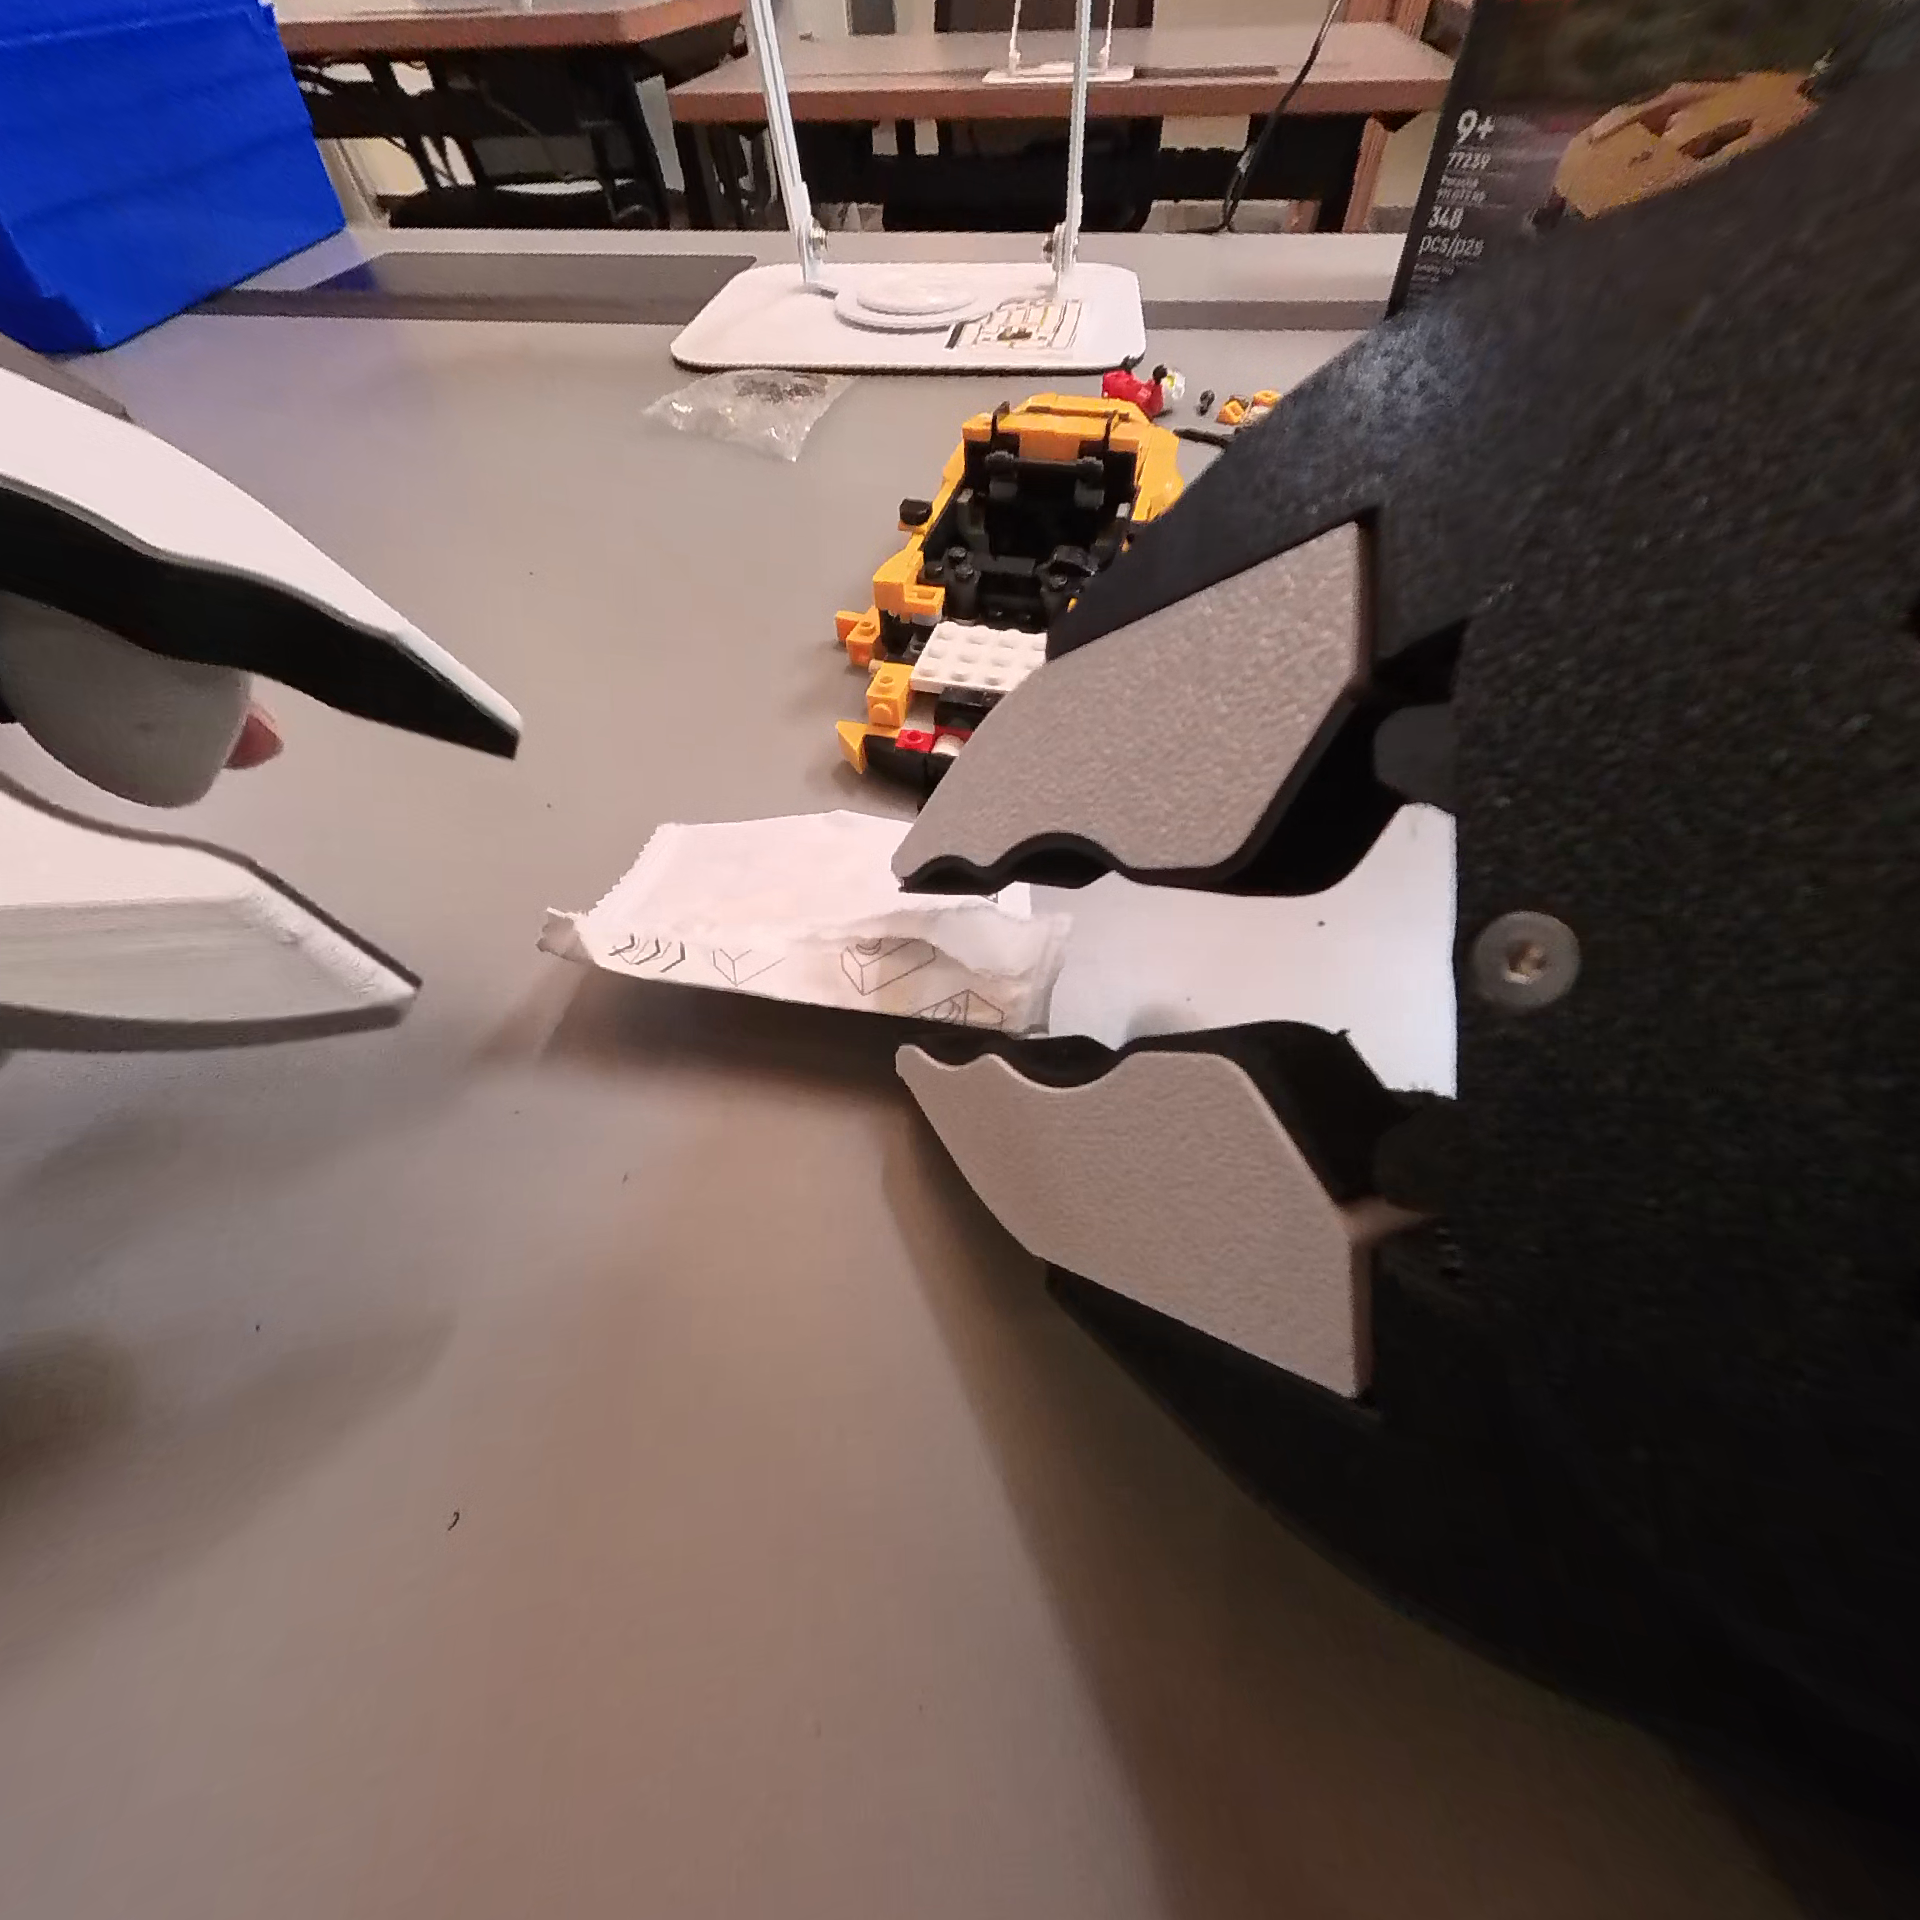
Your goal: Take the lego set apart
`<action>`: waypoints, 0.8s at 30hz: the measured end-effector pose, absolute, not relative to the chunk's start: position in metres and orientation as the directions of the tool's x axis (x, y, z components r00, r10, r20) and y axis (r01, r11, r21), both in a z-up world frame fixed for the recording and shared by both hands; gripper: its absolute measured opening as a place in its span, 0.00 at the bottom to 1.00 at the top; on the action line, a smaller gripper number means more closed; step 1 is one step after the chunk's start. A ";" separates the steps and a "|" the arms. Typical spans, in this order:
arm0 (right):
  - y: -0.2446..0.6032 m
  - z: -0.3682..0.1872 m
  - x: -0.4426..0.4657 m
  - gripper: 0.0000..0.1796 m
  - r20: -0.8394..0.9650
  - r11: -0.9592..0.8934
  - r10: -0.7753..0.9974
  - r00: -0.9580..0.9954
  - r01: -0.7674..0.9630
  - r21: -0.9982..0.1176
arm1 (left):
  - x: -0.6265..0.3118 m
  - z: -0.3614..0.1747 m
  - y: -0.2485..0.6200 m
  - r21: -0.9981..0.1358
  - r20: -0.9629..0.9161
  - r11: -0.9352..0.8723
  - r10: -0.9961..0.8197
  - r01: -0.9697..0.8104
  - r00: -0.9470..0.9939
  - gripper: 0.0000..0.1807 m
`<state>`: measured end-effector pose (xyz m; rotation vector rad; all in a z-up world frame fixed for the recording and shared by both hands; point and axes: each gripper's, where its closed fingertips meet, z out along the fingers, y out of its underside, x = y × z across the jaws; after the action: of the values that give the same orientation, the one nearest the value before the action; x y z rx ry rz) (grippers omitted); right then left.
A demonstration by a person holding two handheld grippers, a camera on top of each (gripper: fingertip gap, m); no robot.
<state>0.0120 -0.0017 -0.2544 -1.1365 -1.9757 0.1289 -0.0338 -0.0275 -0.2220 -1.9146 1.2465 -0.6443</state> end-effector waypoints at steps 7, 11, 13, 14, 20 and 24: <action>-0.001 -0.256 0.012 0.12 0.618 0.599 0.743 -0.255 0.664 -0.447 | -0.033 -0.227 -0.028 -0.792 -0.014 -0.226 -0.922 -0.567 0.387 0.25; -0.004 -0.254 0.012 0.06 0.608 0.599 0.751 -0.258 0.653 -0.463 | -0.032 -0.230 -0.027 -0.785 -0.079 -0.174 -0.924 -0.595 0.375 0.21; -0.005 -0.251 0.012 0.05 0.572 0.574 0.781 -0.251 0.649 -0.499 | -0.031 -0.230 -0.025 -0.775 -0.159 -0.111 -0.919 -0.622 0.362 0.19; -0.006 -0.249 0.011 0.04 0.548 0.557 0.799 -0.247 0.646 -0.522 | -0.030 -0.230 -0.024 -0.762 -0.209 -0.074 -0.912 -0.643 0.352 0.18; -0.009 -0.241 0.010 0.02 0.347 0.395 0.914 -0.211 0.660 -0.639 | -0.029 -0.235 -0.021 -0.658 -0.425 0.078 -0.859 -0.749 0.284 0.06; -0.011 -0.240 0.011 0.01 0.242 0.317 0.948 -0.206 0.665 -0.676 | -0.030 -0.241 -0.022 -0.648 -0.398 0.040 -0.869 -0.760 0.294 0.04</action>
<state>0.0106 -0.0110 -0.2402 -1.4217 -1.9553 0.5766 -0.0297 -0.0215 -0.2407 -1.7340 1.4838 -0.1643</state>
